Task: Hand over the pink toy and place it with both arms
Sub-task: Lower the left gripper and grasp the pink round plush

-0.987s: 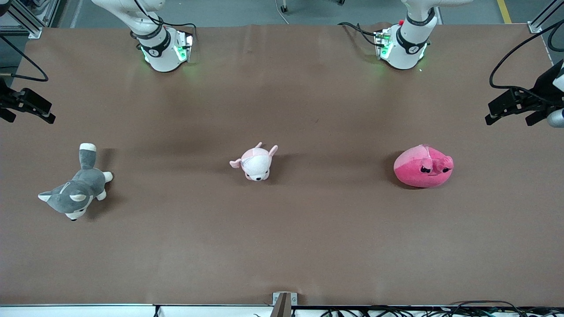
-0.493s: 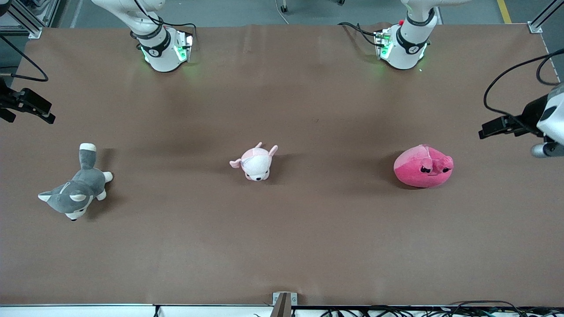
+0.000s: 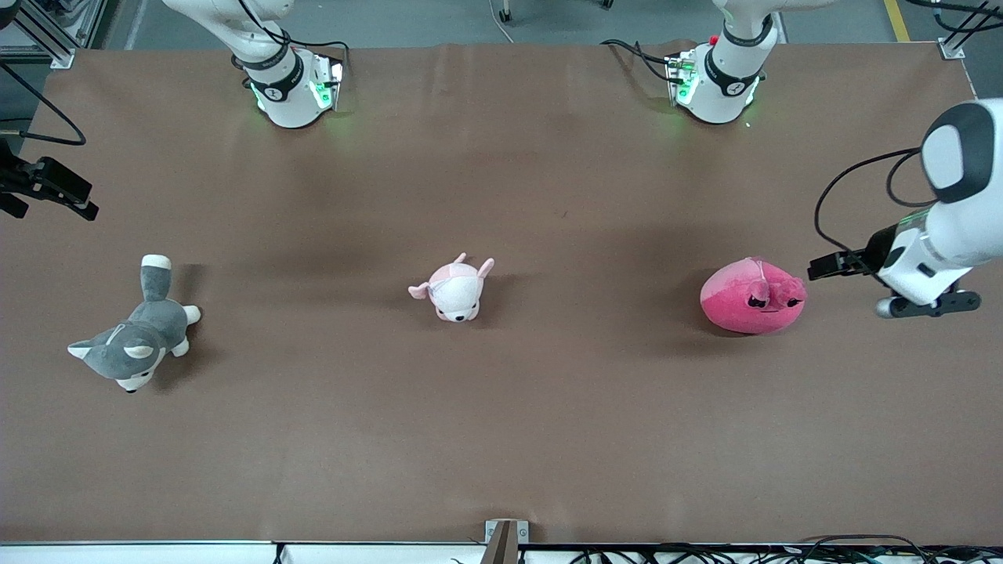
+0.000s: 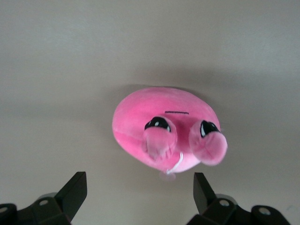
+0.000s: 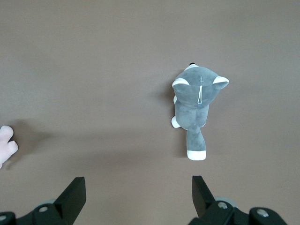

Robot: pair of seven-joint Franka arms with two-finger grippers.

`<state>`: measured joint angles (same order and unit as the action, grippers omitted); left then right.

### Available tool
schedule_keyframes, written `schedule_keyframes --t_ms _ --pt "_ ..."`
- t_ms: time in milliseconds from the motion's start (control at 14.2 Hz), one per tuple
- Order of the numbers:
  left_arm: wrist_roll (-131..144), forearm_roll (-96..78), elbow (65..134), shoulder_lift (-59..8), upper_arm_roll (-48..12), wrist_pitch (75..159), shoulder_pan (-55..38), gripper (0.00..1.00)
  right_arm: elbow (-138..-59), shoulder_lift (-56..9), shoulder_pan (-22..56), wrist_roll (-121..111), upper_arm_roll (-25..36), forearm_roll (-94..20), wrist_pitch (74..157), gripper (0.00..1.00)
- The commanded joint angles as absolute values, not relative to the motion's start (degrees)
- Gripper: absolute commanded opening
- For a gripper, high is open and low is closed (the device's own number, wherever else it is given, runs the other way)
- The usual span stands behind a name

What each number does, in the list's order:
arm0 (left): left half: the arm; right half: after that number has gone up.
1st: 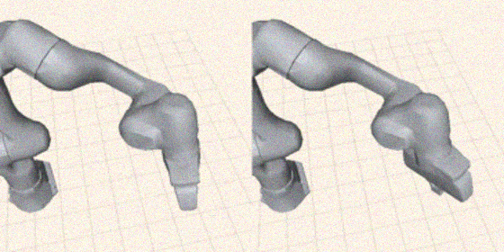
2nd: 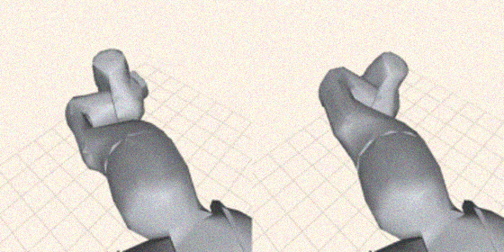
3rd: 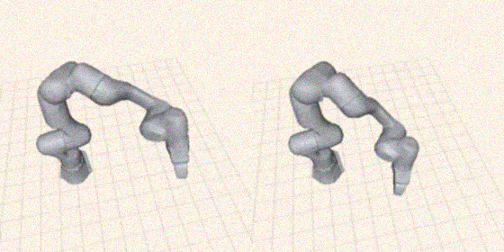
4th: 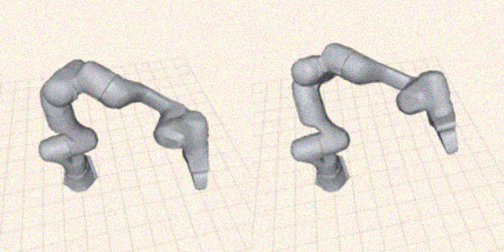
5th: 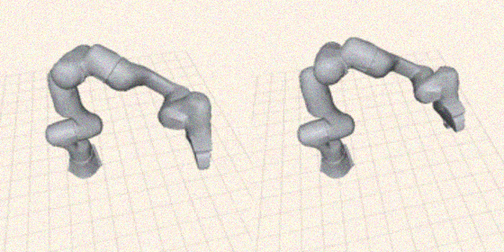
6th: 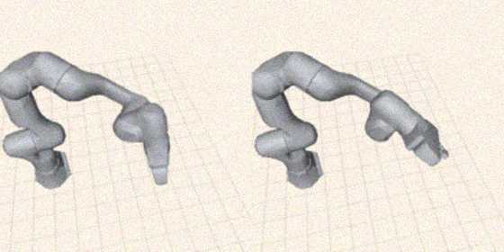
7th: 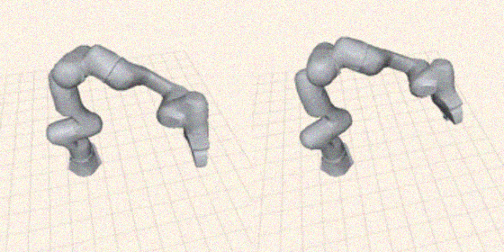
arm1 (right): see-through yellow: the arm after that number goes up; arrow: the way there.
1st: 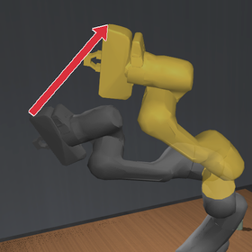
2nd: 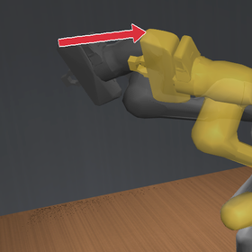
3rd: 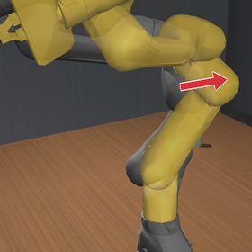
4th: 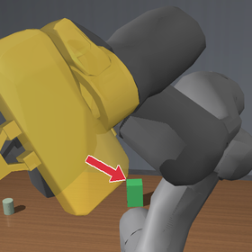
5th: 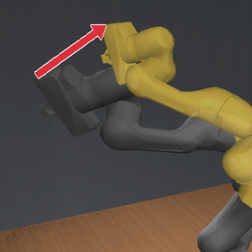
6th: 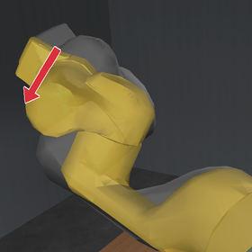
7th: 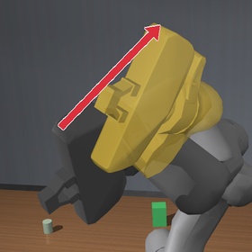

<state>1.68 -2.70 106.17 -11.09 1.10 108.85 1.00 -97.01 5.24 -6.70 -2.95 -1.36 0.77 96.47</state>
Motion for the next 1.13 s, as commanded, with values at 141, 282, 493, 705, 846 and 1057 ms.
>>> schedule_keyframes --t_ms 141,282,493,705,846,1057 --pt "2.5 -3.6 106.3 -15.7 1.0 112.4 0.3 1.0 -96.8 6.1 -7.4 -2.6 -1.9 0.6 97.2 1.0" --pt "2.8 -3.8 106.3 -16.8 1.0 113.3 -0.3 1.0 -94.3 5.5 -7.4 -2.5 -1.9 0.4 97.3 1.0" --pt "4.1 -3.9 106.5 -17.9 0.7 113.9 -0.4 0.86 -93.5 4.9 -8.3 -2.5 -1.5 -4.2 97.1 1.0" --pt "4.4 -3.9 106.9 -17.9 0.4 114.2 -0.3 0.49 -93.5 5.1 -9.0 -3.1 -1.7 -5.6 96.6 1.0" --pt "4.6 -3.9 107.0 -17.9 0.4 114.2 -0.4 0.3 -93.5 5.1 -8.9 -3.1 -1.8 -5.5 96.5 1.0" --pt "4.8 -3.8 106.4 -17.8 0.4 114.3 -0.4 0.0 -93.6 5.0 -8.7 -2.6 -1.8 -5.5 96.3 1.0"
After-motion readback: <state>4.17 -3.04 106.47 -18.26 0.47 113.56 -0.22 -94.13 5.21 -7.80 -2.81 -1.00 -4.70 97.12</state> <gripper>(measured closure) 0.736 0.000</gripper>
